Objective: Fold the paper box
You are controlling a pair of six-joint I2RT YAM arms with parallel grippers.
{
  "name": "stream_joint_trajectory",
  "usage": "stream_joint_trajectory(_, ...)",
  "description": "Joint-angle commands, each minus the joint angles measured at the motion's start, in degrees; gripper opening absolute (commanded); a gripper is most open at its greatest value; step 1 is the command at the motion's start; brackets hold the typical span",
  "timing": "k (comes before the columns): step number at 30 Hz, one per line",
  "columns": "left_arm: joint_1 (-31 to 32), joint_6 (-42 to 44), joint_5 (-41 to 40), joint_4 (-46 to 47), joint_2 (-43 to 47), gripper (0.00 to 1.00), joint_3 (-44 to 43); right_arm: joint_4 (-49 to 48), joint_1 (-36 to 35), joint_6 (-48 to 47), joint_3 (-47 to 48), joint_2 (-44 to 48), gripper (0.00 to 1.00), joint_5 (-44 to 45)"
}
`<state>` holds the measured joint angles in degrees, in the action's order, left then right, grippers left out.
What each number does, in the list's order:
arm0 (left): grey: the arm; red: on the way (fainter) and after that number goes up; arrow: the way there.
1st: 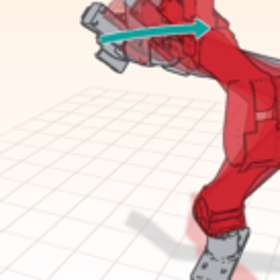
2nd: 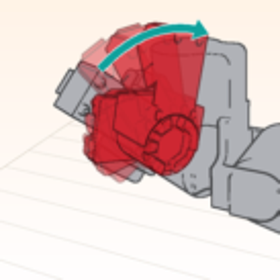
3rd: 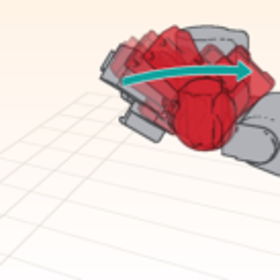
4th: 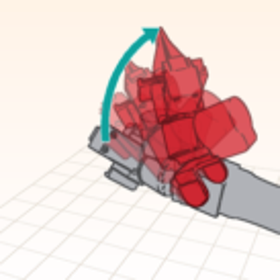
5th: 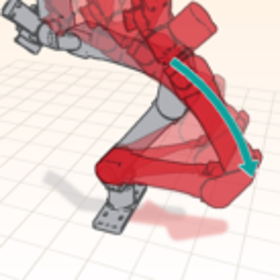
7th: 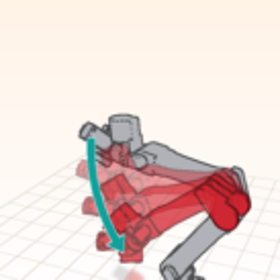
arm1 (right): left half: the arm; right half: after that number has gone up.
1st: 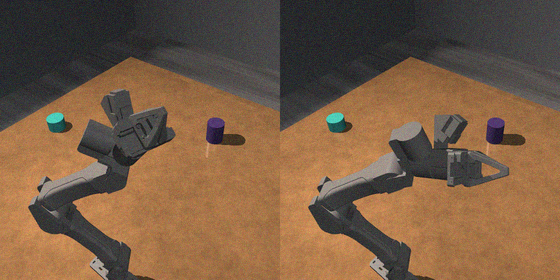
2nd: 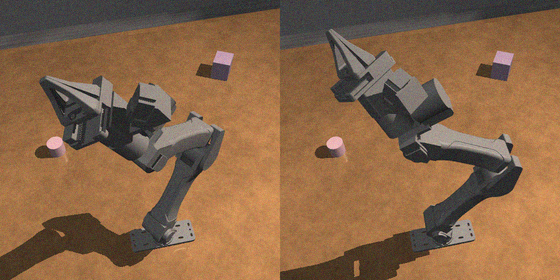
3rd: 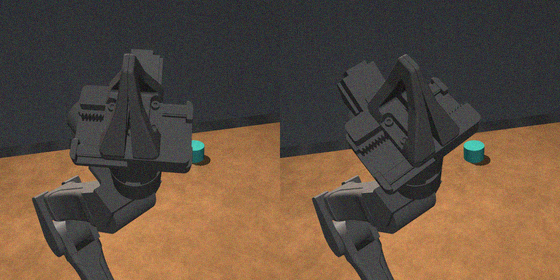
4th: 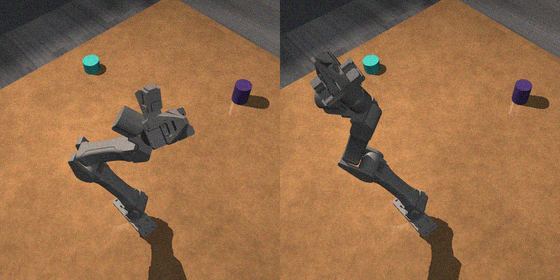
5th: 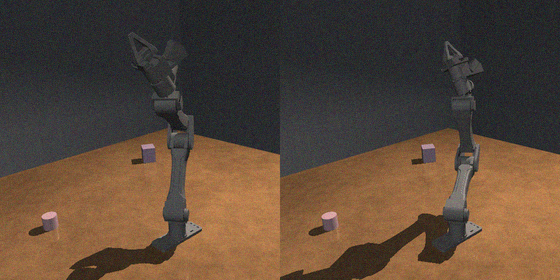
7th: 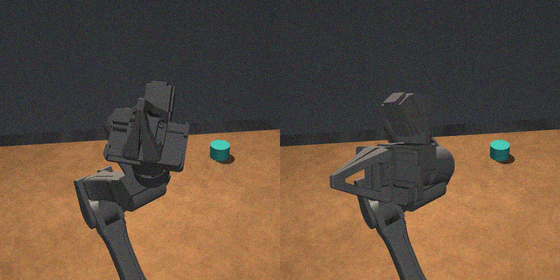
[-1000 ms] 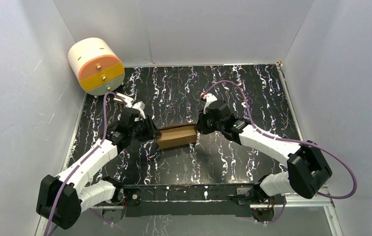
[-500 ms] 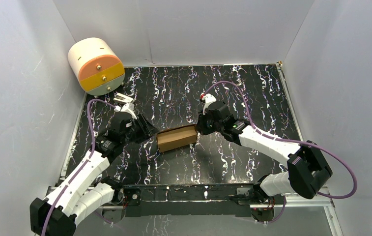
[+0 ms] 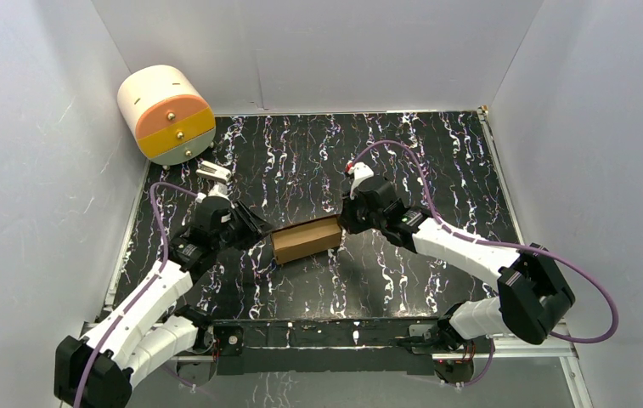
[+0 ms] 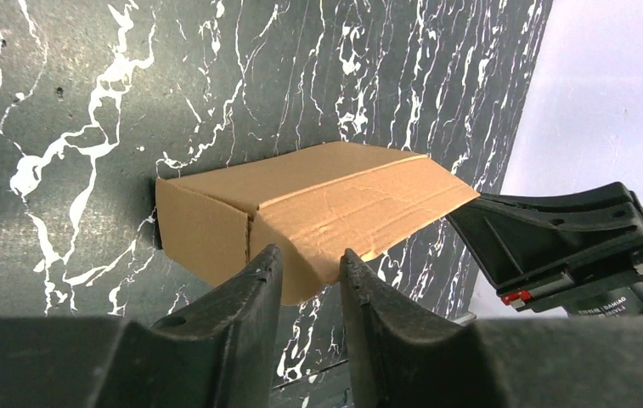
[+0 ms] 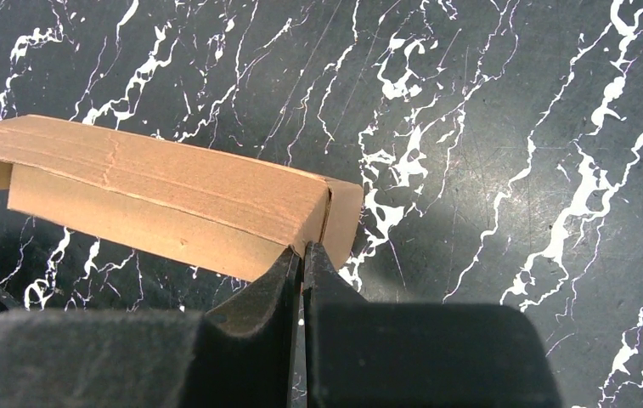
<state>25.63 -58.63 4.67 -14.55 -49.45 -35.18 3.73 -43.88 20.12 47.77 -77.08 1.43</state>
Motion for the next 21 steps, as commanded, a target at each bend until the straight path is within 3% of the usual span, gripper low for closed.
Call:
stream_joint_trajectory(1, 0.21, -2.48, 3.45, 2.73, -1.62, 0.27, 1.71, 0.54, -1.03, -0.17, -0.70, 1.78, 0.11, 1.97)
stream_joint_trajectory(10, 0.75, -1.49, 6.68, 2.91, -1.16, 0.17, 6.28, -0.66, -2.13, 1.01, -2.35, 3.09, 0.12, 5.04)
stream_joint_trajectory(21, 1.12, 1.09, 2.99, 0.56, 0.40, 0.20, 9.39, 1.72, -2.26, -0.97, -1.22, 5.98, 0.35, 3.29)
